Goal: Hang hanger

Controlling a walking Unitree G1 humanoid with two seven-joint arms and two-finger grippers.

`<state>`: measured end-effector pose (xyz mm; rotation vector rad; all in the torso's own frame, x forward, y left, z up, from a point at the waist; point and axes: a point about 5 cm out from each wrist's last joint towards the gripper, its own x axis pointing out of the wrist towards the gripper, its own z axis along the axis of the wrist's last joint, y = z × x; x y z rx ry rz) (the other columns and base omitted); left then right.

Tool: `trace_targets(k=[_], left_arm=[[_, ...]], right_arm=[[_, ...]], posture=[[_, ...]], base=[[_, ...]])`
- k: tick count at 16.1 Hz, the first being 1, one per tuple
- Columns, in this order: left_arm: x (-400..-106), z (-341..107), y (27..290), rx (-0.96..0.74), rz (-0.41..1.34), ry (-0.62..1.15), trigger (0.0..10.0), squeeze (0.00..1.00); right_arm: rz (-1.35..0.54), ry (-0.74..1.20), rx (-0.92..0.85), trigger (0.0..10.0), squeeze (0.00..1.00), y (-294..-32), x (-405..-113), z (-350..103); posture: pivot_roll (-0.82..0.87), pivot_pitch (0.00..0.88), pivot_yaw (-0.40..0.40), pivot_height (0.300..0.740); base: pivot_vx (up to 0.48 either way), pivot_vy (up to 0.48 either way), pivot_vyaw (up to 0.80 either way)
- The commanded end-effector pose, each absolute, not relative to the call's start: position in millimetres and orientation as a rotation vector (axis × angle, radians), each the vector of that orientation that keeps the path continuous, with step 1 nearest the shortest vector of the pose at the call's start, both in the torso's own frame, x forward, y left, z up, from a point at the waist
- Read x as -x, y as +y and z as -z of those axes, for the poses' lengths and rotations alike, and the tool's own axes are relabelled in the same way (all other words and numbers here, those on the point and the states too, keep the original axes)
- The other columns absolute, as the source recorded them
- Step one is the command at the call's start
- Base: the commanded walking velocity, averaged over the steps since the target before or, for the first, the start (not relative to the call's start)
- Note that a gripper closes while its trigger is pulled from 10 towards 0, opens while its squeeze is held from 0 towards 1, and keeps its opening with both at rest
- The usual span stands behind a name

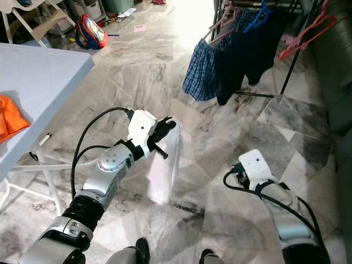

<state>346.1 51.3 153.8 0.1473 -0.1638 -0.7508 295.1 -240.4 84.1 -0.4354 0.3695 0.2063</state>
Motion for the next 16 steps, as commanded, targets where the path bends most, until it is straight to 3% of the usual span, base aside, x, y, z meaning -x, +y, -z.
trace_targets(k=[1, 3, 6, 8, 11, 13, 16], left_arm=[[-344, -160, 51, -0.171, 0.778, -0.195, 10.0, 0.0], [-339, -156, 51, -0.234, 0.837, -0.2, 10.0, 0.0], [-340, -142, 68, -0.243, 0.757, -0.147, 10.0, 0.0], [-339, -127, 88, -0.177, 0.622, -0.097, 10.0, 0.0], [-335, -108, 104, -0.016, 0.453, -0.021, 10.0, 0.0], [-332, -96, 105, 0.079, 0.375, 0.029, 10.0, 0.0], [-330, -94, 97, 0.098, 0.398, 0.029, 10.0, 0.0]], right_arm=[[-0.22, 0.359, 0.435, 10.0, 1.0, -234, -294, -84], [-0.202, 0.315, 0.399, 10.0, 1.0, -221, -293, -83], [-0.118, 0.172, 0.258, 10.0, 1.0, -196, -294, -92], [-0.065, 0.103, 0.125, 10.0, 1.0, -178, -289, -96], [-0.061, 0.094, 0.081, 10.0, 1.0, -162, -283, -91], [-0.084, 0.096, 0.04, 10.0, 1.0, -151, -282, -89], [-0.099, 0.088, 0.035, 10.0, 1.0, -147, -284, -92]], posture=[[0.01, 0.246, 0.101, 0.74], [0.01, 0.25, 0.107, 0.74], [0.01, 0.245, 0.106, 0.74], [0.0, 0.237, 0.099, 0.74], [-0.01, 0.215, 0.089, 0.74], [-0.01, 0.206, 0.075, 0.74], [-0.01, 0.2, 0.065, 0.74]], base=[[0.0, 0.0, 0.0], [0.0, 0.0, 0.0], [0.0, 0.0, 0.0], [0.0, 0.0, 0.0], [0.0, 0.0, 0.0], [0.0, 0.0, 0.0], [0.0, 0.0, 0.0]])
